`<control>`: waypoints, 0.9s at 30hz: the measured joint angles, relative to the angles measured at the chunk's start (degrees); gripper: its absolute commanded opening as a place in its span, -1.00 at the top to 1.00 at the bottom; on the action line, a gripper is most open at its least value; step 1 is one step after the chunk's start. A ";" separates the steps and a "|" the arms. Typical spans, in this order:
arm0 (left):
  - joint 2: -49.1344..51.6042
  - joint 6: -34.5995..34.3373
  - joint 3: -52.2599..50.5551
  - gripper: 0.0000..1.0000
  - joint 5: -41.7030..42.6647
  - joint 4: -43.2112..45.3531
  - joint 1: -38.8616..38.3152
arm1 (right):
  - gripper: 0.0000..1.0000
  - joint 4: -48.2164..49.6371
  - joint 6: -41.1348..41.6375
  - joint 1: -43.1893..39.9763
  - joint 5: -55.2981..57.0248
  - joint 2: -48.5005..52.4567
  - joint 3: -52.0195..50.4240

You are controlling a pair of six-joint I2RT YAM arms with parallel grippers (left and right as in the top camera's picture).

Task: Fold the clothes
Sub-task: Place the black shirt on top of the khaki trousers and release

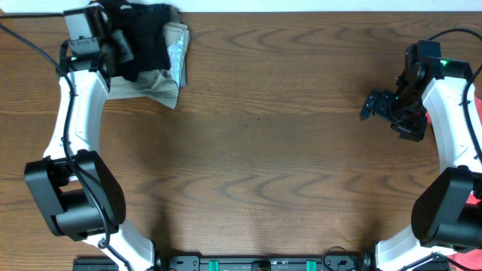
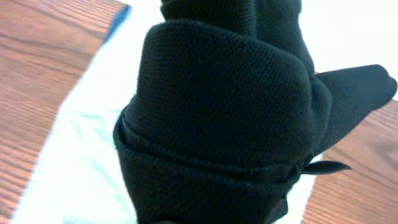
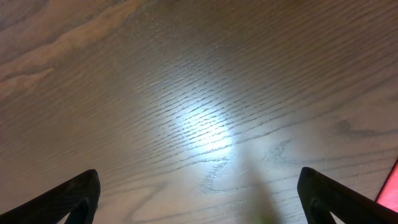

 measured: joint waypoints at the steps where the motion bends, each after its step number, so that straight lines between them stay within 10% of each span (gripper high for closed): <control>1: 0.17 -0.02 0.00 0.66 -0.28 0.31 0.46 | -0.99 -0.02 0.00 0.00 0.02 0.00 0.00; 8: 2.62 0.00 0.00 -0.96 -1.62 1.40 2.86 | -0.99 0.00 -0.02 0.00 0.02 0.00 0.00; 19: 1.05 -0.42 0.00 -0.96 -2.45 -2.21 4.28 | -0.99 -0.02 0.00 0.00 0.02 0.00 0.00; 27: -14.91 -5.44 0.28 -0.96 1.03 -20.46 4.22 | -0.98 -0.02 0.00 0.00 0.00 0.00 0.00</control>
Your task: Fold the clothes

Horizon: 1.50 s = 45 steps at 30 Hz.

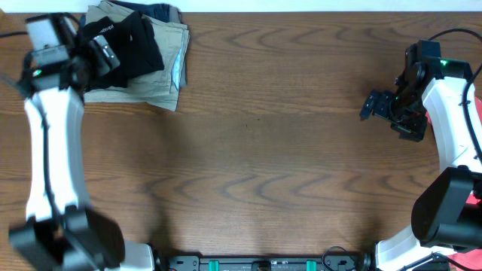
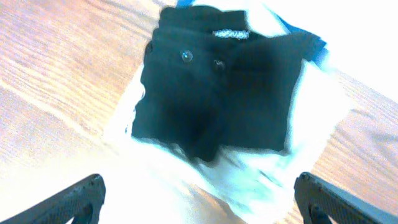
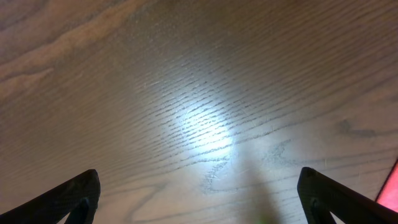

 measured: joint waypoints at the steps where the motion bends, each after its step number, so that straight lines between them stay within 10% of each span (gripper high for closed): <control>1: -1.84 -0.39 0.13 -0.96 1.27 -2.38 0.02 | -0.99 0.00 -0.02 0.00 0.00 0.00 0.00; 28: -46.66 -0.11 -40.24 -0.96 13.18 -25.77 -15.50 | -0.98 0.02 0.00 0.00 0.02 0.00 -0.04; 40: -46.64 -0.13 -40.24 -0.96 12.92 -23.58 -15.56 | -0.98 0.02 0.00 0.00 0.02 0.00 -0.04; 45: -49.27 -0.13 -43.23 -0.96 12.94 -9.33 -16.20 | -0.99 0.07 0.00 0.00 0.02 0.00 -0.04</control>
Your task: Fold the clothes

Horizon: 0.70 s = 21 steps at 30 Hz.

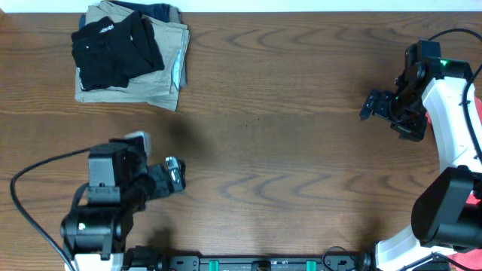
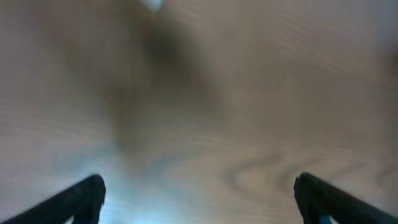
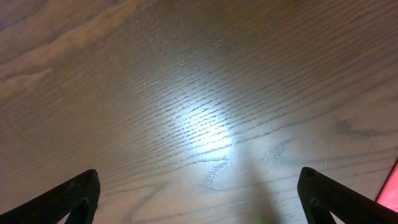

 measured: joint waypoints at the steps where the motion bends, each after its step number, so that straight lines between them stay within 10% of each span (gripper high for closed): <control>1: -1.64 0.07 -1.92 -0.96 -0.09 4.39 0.00 | -0.99 0.00 0.00 0.00 0.00 0.00 0.00; 6: -12.20 0.24 -13.00 -0.96 -0.24 20.31 0.09 | -0.99 -0.02 0.00 0.00 0.00 0.00 0.00; 21: -39.06 0.24 -31.82 -0.96 -7.41 32.28 0.50 | -0.98 -0.04 0.00 0.00 0.00 0.00 0.00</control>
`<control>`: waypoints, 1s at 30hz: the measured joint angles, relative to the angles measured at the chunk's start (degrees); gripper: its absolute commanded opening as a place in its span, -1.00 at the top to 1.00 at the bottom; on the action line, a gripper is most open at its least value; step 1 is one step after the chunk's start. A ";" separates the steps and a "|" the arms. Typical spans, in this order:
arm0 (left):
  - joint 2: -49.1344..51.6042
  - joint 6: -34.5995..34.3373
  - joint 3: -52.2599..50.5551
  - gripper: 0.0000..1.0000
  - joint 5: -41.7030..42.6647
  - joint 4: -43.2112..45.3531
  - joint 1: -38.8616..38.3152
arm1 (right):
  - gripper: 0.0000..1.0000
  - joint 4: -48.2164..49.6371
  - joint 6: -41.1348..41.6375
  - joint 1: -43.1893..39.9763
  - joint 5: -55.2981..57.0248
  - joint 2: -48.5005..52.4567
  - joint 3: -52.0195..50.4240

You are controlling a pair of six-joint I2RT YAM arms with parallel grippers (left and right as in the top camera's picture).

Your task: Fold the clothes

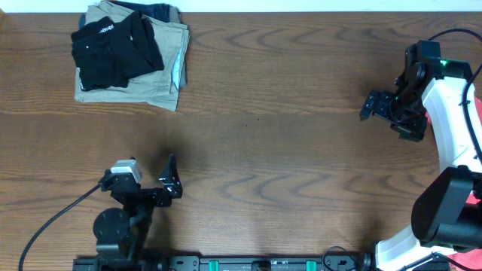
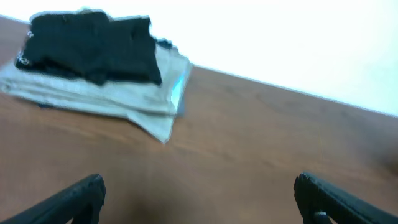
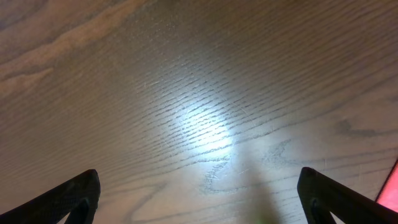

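Note:
A stack of folded clothes lies at the table's far left corner. Black shorts [image 1: 113, 49] sit on top of a khaki garment [image 1: 162, 79], with a blue one [image 1: 162, 11] peeking out beneath. The left wrist view shows the same black shorts [image 2: 93, 53] and khaki layer [image 2: 93, 96] far ahead. My left gripper [image 1: 170, 179] is low near the front left edge, open and empty [image 2: 199, 205], far from the stack. My right gripper [image 1: 374, 105] hovers at the right side, open over bare wood [image 3: 199, 205].
A red object [image 1: 476, 113] shows at the table's right edge, behind my right arm, and as a sliver [image 3: 393, 183] in the right wrist view. The wooden table [image 1: 271, 135] stretches bare between the two arms. Cables trail from both arms.
My left arm has drawn back and dropped lower at the front left edge. Its camera, which faced bare wood, now looks across the table at the stack. The right arm has not moved.
My left gripper was first at the stack, with black fabric filling its view. Then it stood open above the stack, the black shorts lying folded on the khaki garment. Then it was over bare wood at the front left, and now sits low there. The right gripper stayed open throughout.

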 measured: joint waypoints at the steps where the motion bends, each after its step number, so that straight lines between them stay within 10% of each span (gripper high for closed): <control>1: -0.66 0.00 -1.38 -0.96 -0.42 2.03 0.00 | -0.98 0.00 0.00 0.00 0.00 0.00 0.00; 8: -2.93 -0.02 -12.20 -0.95 -2.01 21.97 0.13 | -0.98 0.00 0.00 0.00 -0.02 0.00 0.00; 30: -3.04 -0.02 -12.92 -0.96 -4.48 15.32 2.86 | -0.99 -0.02 0.00 0.00 -0.02 0.00 0.00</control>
